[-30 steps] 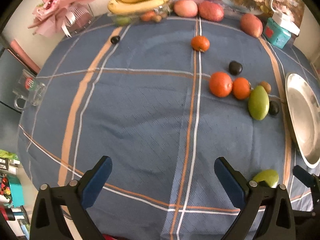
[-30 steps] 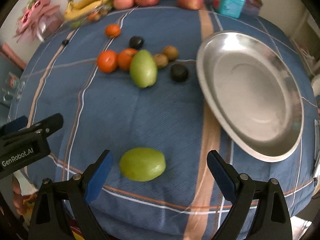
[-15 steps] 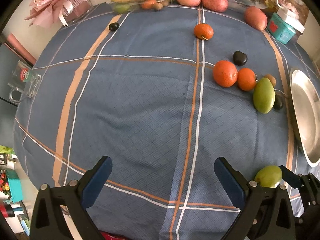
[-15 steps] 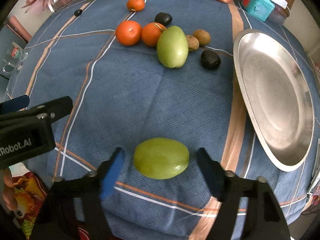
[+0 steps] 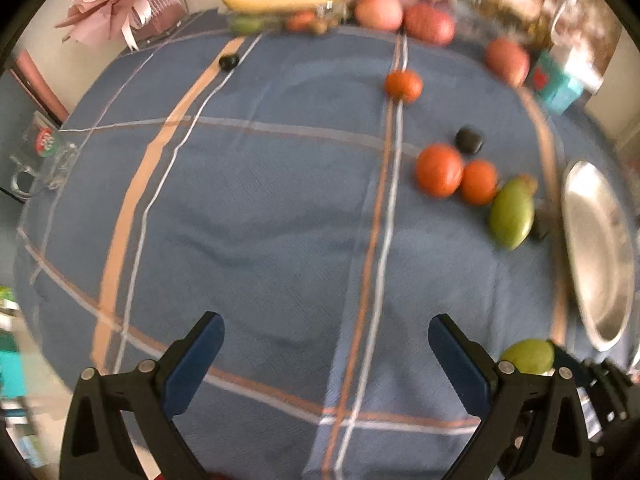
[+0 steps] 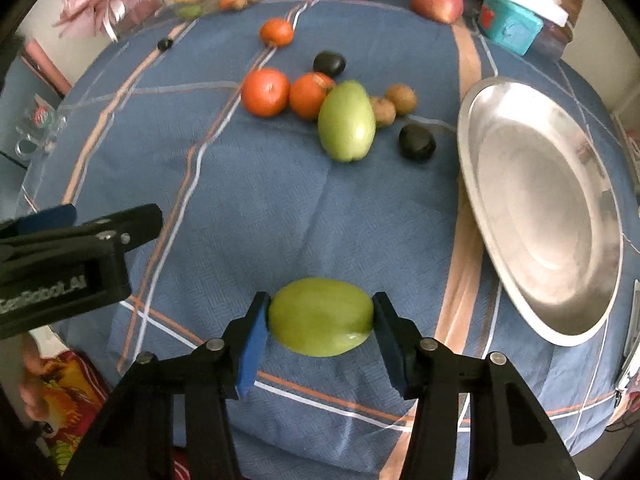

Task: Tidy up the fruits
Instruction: 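Lower the right tool onto the large green pear and close it, then carry the pear into the steel plate with the right tool while the left tool grasps a tangerine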

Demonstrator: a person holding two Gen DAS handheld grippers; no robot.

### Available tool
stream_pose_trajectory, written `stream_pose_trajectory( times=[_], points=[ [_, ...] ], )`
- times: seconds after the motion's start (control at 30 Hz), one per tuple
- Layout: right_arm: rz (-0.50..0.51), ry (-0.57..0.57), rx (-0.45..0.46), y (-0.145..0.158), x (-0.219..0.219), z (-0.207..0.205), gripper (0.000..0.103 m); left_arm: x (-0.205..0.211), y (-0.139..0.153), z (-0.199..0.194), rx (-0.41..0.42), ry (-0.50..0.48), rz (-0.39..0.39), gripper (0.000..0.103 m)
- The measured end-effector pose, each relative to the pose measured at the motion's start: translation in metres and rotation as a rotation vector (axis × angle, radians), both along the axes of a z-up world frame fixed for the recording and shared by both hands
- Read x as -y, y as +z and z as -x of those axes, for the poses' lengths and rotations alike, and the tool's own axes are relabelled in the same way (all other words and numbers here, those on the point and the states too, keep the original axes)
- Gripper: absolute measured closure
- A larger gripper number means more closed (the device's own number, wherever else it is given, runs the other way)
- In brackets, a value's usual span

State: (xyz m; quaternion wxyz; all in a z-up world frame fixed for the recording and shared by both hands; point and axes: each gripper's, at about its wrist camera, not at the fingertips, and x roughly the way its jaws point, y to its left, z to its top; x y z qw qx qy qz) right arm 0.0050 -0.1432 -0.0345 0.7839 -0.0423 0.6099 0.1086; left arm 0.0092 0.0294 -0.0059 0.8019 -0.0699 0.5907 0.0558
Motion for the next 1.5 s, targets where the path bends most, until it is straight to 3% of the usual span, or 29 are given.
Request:
stream_pose_trajectory(
  times=[0.13, 0.27, 0.5, 0.6, 0.67, 0.83, 0.97, 1.2, 1.3, 1.5],
  points=[
    [-0.009, -0.067, 0.073, 0.022, 0.014, 0.000, 0.050, -0.007, 0.012, -0.012, 0.090, 0.036, 0.022, 0.000],
    [-0.048, -0.143, 0.119, 0.043, 0.023, -0.003, 0.050, -0.017, 0.015, -0.028, 0.123, 0.073, 0.056, 0.000],
    [-0.041, -0.196, 0.143, 0.062, 0.020, -0.027, 0.050, -0.017, 0.005, -0.050, 0.037, 0.095, 0.196, 0.000],
    [-0.035, -0.228, 0.146, 0.063, 0.021, -0.041, 0.050, -0.013, -0.002, -0.062, -0.001, 0.118, 0.203, 0.003],
    [-0.035, -0.243, 0.149, 0.065, 0.023, -0.050, 0.050, -0.006, -0.004, -0.070, -0.004, 0.106, 0.196, 0.013],
    [-0.064, -0.279, 0.146, 0.063, 0.031, -0.072, 0.050, 0.011, -0.006, -0.094, -0.002, 0.069, 0.232, 0.024],
    [-0.063, -0.294, 0.143, 0.058, 0.039, -0.088, 0.050, 0.022, -0.012, -0.112, -0.016, 0.056, 0.255, 0.039],
    [-0.083, -0.324, 0.143, 0.055, 0.052, -0.108, 0.050, 0.033, -0.028, -0.132, -0.059, 0.054, 0.273, 0.049],
    [-0.086, -0.326, 0.142, 0.055, 0.054, -0.109, 0.050, 0.034, -0.030, -0.140, -0.066, 0.077, 0.317, 0.063],
    [-0.099, -0.344, 0.134, 0.055, 0.063, -0.107, 0.050, 0.034, -0.030, -0.144, -0.060, 0.110, 0.334, 0.066]
  ],
)
